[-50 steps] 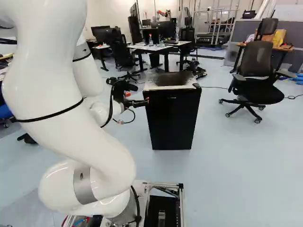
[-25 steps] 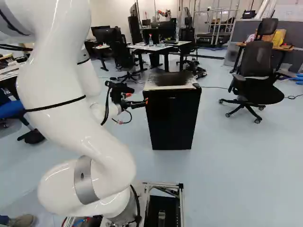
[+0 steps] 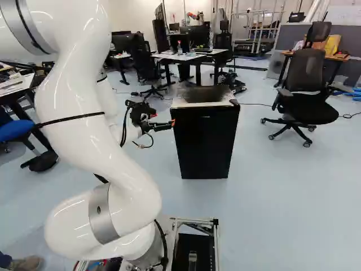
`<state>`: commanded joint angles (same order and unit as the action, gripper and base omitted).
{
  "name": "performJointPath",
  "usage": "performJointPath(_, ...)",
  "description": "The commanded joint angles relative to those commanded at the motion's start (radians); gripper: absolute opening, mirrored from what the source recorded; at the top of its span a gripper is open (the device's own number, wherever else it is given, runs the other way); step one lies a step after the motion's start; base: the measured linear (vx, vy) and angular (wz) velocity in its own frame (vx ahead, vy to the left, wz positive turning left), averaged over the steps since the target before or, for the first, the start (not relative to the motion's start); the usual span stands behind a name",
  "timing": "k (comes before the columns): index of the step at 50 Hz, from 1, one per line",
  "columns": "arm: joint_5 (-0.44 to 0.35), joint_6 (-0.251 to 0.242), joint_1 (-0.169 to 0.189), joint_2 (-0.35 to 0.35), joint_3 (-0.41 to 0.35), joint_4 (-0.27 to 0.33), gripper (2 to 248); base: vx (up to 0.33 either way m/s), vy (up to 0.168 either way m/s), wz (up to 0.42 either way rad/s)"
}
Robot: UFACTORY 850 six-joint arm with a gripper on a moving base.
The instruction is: Grab a drink from the fridge
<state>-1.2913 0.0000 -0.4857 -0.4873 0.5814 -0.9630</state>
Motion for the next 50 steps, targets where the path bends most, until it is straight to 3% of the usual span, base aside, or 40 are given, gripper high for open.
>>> performJointPath(26,-0.058,0.0,-0.028,-0.144,0.153,-0.144,247,0.0,0.0,0.0)
performJointPath(50,-0.069,0.0,-0.008,-0.21,0.267,-0.287,247,0.0,0.0,0.0)
